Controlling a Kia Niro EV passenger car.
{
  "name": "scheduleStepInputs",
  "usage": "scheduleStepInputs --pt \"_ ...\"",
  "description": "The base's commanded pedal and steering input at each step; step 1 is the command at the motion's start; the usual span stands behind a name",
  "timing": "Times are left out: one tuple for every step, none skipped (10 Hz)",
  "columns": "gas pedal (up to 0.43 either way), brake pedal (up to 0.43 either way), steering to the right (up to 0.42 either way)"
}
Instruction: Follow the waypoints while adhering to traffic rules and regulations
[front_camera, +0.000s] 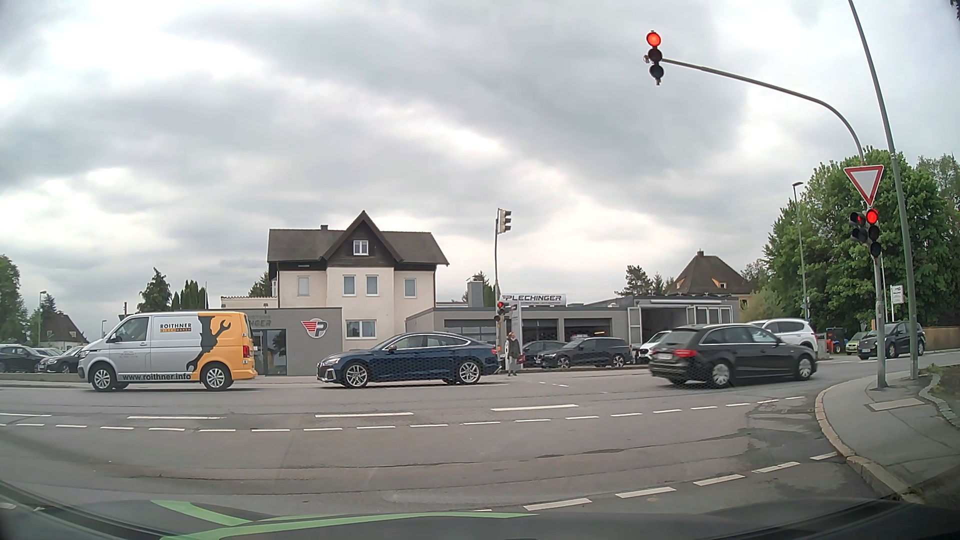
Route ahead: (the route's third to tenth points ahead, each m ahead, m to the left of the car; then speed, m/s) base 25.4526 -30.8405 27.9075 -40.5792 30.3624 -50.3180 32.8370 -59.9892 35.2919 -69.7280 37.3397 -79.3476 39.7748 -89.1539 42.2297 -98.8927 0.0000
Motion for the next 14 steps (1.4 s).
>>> scheduleStepInputs --pt "0.0 0.287 0.101" --pt "0.0 0.28 0.101" --pt "0.0 0.287 0.101" --pt "0.0 0.287 0.101" --pt "0.0 0.287 0.101" --pt "0.0 0.28 0.101" --pt "0.0 0.287 0.101" --pt "0.0 0.287 0.101" --pt "0.0 0.287 0.101" --pt "0.0 0.287 0.101" --pt "0.0 0.287 0.101" --pt "0.0 0.287 0.101" --pt "0.0 0.28 0.101" --pt "0.0 0.287 0.101"
